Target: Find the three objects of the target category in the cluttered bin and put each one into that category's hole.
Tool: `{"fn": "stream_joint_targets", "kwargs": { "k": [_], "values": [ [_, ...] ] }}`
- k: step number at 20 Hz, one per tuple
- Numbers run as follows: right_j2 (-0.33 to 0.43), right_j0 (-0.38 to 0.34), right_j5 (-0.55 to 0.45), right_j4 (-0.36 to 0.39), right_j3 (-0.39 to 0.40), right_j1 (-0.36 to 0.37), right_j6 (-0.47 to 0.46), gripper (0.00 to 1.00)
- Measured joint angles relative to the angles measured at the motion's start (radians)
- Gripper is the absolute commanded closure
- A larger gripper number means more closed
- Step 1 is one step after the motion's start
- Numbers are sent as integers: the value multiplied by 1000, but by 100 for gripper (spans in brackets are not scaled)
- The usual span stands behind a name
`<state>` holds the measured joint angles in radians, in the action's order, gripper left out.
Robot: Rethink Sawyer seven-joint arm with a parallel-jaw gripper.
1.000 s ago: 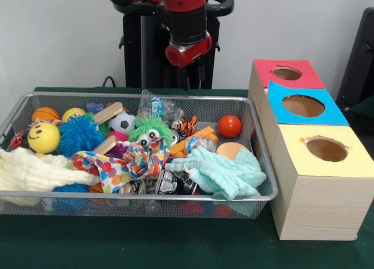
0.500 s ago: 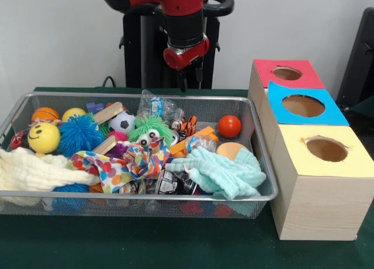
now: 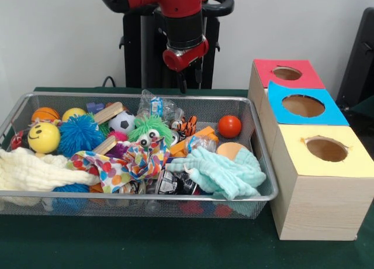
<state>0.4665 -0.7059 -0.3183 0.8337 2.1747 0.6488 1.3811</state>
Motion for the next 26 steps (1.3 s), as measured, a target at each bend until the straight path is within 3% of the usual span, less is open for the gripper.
{"fn": "stream_joint_targets", "kwargs": {
  "k": [16,26],
  "values": [
    [3,-24,0,-7,0,28,0,0],
    [4,-3,-33,-96,-20,66,0,0]
  ]
}}
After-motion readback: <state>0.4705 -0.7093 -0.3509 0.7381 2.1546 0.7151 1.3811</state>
